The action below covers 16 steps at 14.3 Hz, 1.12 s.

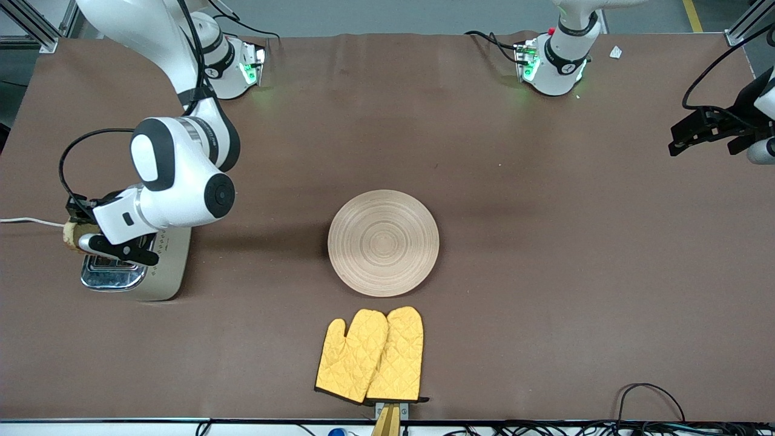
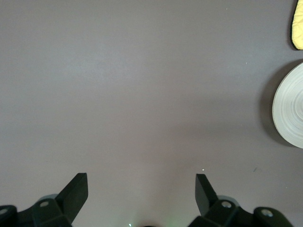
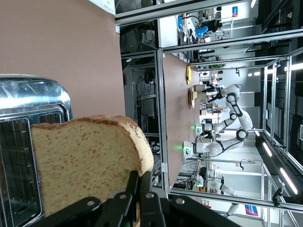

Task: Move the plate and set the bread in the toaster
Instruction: 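Lower the bread into the toaster slot with the right gripper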

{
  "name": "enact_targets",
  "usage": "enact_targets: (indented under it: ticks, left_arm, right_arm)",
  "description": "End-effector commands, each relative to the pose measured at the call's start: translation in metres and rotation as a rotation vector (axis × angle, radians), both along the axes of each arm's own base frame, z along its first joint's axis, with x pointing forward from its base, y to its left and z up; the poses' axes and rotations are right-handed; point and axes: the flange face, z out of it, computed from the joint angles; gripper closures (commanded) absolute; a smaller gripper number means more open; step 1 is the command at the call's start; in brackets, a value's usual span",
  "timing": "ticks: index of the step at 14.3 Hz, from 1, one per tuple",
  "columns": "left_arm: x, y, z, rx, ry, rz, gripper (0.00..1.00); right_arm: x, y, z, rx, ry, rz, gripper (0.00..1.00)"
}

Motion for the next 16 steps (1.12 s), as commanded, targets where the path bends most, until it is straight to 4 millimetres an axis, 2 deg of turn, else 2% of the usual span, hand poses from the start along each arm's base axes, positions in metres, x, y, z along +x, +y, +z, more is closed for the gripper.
enact_targets:
  ticks: [1, 7, 16]
  left_arm:
    - [-0.001, 0.001, 0.002, -0.015, -0.010, -0.009, 0.00]
    - [0.000, 0.002, 0.000, -0.015, -0.007, -0.008, 0.00]
    - [0.002, 0.001, -0.001, -0.015, -0.007, -0.013, 0.00]
  right_arm:
    - [-0.008, -0.007, 0.003, -0.008, -0.034, 0.021, 1.00]
    - [-0.004, -0.019, -0.015, -0.001, -0.044, 0.011, 1.00]
    - [-0.008, -0.009, -0.048, -0.017, -0.059, 0.008, 1.00]
